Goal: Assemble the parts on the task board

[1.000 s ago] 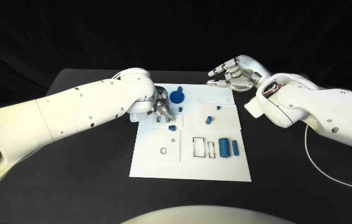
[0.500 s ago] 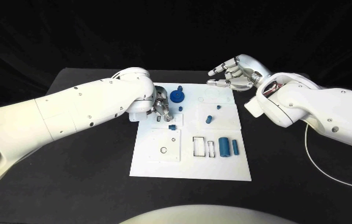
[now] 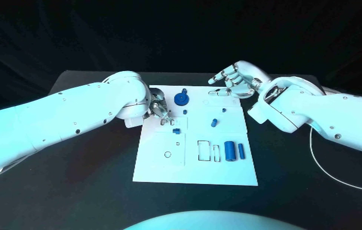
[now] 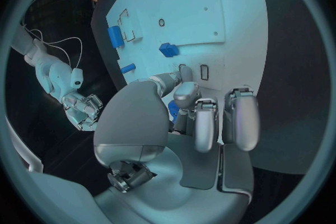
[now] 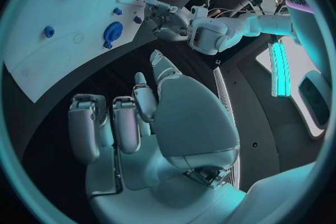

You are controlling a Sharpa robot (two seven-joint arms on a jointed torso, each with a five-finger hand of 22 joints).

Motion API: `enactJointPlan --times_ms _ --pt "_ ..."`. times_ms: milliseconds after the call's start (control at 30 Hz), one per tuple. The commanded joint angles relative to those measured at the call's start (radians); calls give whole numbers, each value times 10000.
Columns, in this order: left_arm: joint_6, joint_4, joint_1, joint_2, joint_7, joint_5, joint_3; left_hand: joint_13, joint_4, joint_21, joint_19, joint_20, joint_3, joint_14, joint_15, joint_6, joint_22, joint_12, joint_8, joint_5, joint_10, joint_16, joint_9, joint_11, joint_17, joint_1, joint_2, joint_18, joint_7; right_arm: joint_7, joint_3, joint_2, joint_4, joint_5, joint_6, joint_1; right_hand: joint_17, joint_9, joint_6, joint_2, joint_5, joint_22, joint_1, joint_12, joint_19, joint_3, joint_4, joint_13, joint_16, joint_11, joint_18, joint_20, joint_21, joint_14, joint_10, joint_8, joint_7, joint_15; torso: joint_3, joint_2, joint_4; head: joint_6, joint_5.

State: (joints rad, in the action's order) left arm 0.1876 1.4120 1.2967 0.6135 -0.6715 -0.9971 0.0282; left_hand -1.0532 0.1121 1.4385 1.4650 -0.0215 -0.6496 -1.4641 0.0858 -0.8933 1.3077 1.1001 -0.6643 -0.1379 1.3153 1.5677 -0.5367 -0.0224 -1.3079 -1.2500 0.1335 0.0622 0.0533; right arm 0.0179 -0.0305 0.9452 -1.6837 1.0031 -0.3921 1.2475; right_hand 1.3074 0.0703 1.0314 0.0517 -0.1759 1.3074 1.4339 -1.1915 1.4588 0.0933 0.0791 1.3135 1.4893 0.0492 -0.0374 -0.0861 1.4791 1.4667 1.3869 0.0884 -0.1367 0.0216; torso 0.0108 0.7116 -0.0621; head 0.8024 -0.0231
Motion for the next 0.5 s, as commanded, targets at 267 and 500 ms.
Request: enactJointPlan --times_ms 267,500 --pt "-2898 950 -274 1475 2639 3672 9 2918 362 -1142 -753 -378 998 -990 -413 881 -796 -2881 899 117 -2062 -136 598 467 -2442 766 115 181 513 1320 -120 -877 -206 5531 1578 -222 1137 -3 399 -38 610 663 374 -142 29 360 -367 103 39 -83 -72 71 -31 729 66 -31 76 89 18 -4 -66 -15 -81" --pt "-3862 1688 -553 2442 4824 6402 73 3507 295 -2605 -1722 -647 1693 -461 -663 1158 -2461 -3346 1393 92 -2572 -1173 1145 728 -1339 432 -83 560 806 1979 -184 -1741 102 6787 2099 -528 1140 -8 473 -13 741 670 266 -165 33 435 -364 111 37 -89 -71 74 -30 729 83 -50 87 95 58 9 -101 -13 -26"
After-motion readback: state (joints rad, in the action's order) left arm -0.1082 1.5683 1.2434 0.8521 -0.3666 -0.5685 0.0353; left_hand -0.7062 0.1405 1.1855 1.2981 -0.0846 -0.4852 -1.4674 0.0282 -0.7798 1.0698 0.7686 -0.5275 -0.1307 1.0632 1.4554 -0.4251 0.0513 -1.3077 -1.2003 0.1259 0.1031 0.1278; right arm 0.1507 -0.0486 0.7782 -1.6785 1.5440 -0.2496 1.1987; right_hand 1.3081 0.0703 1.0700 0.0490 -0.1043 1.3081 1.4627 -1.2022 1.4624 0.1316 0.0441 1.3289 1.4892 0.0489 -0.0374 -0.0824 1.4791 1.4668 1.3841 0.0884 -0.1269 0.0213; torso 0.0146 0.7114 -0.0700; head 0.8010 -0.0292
